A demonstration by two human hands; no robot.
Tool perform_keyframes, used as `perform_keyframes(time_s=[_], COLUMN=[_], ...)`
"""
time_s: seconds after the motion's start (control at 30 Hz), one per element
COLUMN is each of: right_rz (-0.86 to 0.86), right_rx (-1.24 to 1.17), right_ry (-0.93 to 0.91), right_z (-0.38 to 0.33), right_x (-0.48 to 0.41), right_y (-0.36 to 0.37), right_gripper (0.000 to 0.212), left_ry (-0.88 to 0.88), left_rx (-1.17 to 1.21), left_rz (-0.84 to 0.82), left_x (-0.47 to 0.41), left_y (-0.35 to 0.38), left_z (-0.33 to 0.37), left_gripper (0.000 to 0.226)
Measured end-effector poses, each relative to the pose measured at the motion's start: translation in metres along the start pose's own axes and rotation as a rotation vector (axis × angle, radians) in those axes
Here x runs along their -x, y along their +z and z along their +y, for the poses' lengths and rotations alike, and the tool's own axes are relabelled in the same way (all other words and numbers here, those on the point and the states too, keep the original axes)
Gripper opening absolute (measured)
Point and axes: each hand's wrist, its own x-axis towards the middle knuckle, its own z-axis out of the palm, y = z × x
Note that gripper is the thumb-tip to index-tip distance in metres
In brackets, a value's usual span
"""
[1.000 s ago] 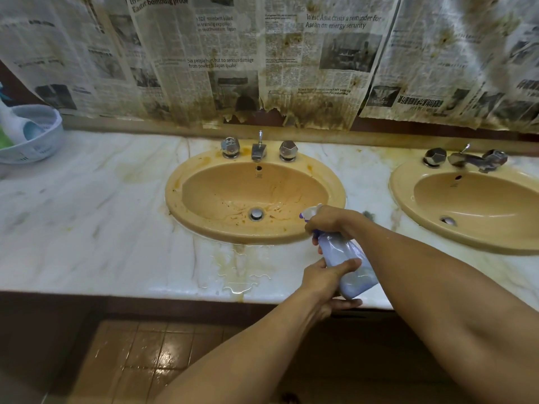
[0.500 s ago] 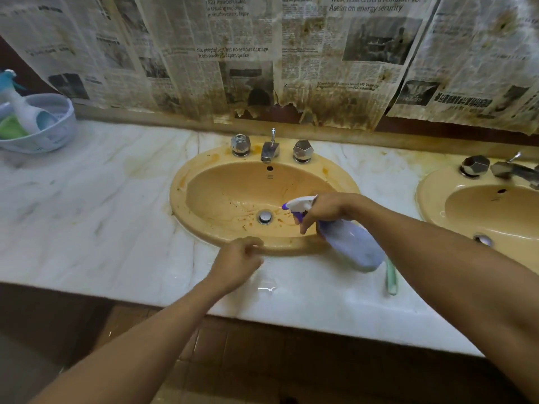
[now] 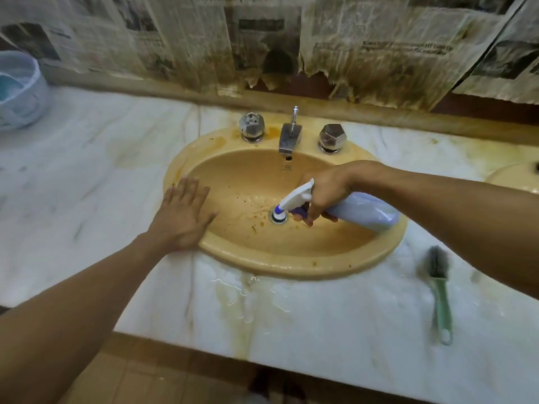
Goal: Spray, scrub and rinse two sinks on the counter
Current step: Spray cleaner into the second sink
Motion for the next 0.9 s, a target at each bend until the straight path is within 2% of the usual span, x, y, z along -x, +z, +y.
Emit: perform_keyframes(time_s=[0.03, 0.1, 0.13, 0.23, 0.3, 0.47, 0.63, 0.73, 0.9], right_rz=[-0.002, -0.017, -0.022, -0.014, -0.008, 0.012, 0.141, 0.128, 0.177], right_rx=[-0.012, -0.018, -0.026, -0.058, -0.079, -0.142, -0.145, -0.158, -0.168], right_ry=[-0.012, -0.034, -0.038, -0.038, -0.068, -0.121, -0.038, -0.044, -0.133], right_z=[-0.001, -0.003, -0.003, -0.002, -0.003, -0.013, -0.017, -0.018, -0.018], right_x=[-0.008, -0.021, -0.025, -0.034, -0.037, -0.047, -0.065, -0.068, -0.065], right_y=[-0.002, -0.004, -0.005, -0.004, -0.004, 0.002, 0.011, 0.010, 0.008], right_gripper=[0.010, 0.027, 0.028, 0.011, 0.010, 0.017, 0.025, 0.029, 0.023], left_ry=[0.009, 0.038, 0.053, 0.087, 0.095, 0.067, 0.067, 0.055, 0.046], left_rx=[0.023, 0.066, 0.080, 0.088, 0.083, 0.137, 0.136, 0.133, 0.120], left_rz=[0.037, 0.102, 0.112, 0.121, 0.134, 0.138, 0.139, 0.149, 0.159], left_x=[-0.003, -0.005, -0.006, -0.011, -0.015, -0.019, -0.019, -0.019, -0.017], left_y=[0.003, 0.007, 0.007, 0.005, 0.006, 0.008, 0.009, 0.009, 0.010], left_z=[-0.004, -0.009, -0.010, -0.017, -0.020, -0.021, -0.023, -0.021, -0.020], left_gripper=[0.086, 0.076, 0.073, 0.071, 0.072, 0.077, 0.078, 0.081, 0.089])
